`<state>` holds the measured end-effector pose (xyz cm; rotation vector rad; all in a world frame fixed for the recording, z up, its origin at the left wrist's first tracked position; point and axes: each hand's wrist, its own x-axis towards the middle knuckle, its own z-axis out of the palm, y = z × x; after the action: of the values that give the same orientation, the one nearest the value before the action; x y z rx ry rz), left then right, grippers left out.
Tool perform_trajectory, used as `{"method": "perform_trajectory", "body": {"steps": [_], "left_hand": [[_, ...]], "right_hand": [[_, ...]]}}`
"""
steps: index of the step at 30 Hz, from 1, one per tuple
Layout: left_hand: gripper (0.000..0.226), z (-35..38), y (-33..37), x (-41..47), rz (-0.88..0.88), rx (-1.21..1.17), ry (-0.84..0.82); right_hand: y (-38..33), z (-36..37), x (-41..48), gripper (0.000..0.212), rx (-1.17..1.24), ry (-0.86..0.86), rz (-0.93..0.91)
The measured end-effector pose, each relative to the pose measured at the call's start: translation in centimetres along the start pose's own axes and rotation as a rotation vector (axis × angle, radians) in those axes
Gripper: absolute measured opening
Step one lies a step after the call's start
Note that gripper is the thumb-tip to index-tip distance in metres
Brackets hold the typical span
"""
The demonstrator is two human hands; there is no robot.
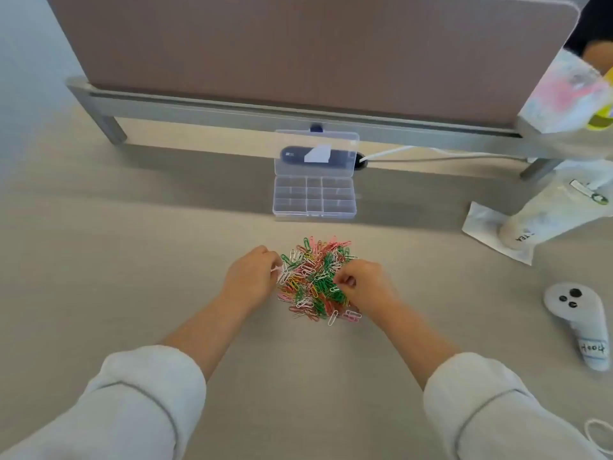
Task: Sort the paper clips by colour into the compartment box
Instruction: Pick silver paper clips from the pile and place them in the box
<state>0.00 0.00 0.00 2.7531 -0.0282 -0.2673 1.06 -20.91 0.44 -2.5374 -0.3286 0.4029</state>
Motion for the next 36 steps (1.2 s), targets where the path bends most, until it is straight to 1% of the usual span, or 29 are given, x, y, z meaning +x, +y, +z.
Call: {"method": "perform_trajectory", "body": {"steps": [5, 10, 17, 21, 24, 27, 29, 33, 36], "left_hand": [[0.021, 0.8, -0.2, 0.6, -0.081, -0.015, -0.05], [0.017, 1.8, -0.7, 0.9, -0.132, -0.023, -0.088], [0.013, 1.9, -0.6, 1.1, -0.15, -0.025, -0.102], [0.014, 1.8, -0.7, 1.1, -0.204, -0.043, -0.085], [0.018, 1.7, -0.9, 1.2, -0.231, -0.039, -0.126], [0.018, 1.7, -0.9, 1.3, -0.212, -0.025, -0.17], [0.017, 1.7, -0.8, 1.1, -0.196, -0.013, -0.155], [0.013, 1.4, -1.2, 0.6, -0.144, -0.06, -0.033], [0.011, 1.3, -1.5, 0.5, -0.105, -0.148, 0.003]], "right_hand": [[0.2, 0.5, 0.4, 0.021, -0.136, -0.11, 0.035], [0.2, 0.7, 0.4, 0.025, -0.218, -0.131, 0.035], [0.2, 0.9, 0.6, 0.026, -0.231, -0.127, 0.033], [0.1, 1.0, 0.8, 0.026, -0.233, -0.131, 0.045], [0.2, 1.2, 1.0, 0.021, -0.207, -0.142, 0.07], [0.2, 1.3, 1.2, 0.013, -0.184, -0.145, 0.073], [0.2, 1.1, 1.2, 0.009, -0.168, -0.146, 0.075], [0.3, 0.6, 1.3, 0.006, -0.108, -0.132, 0.098], [0.4, 0.2, 1.3, 0.019, -0.078, -0.089, 0.108]]}}
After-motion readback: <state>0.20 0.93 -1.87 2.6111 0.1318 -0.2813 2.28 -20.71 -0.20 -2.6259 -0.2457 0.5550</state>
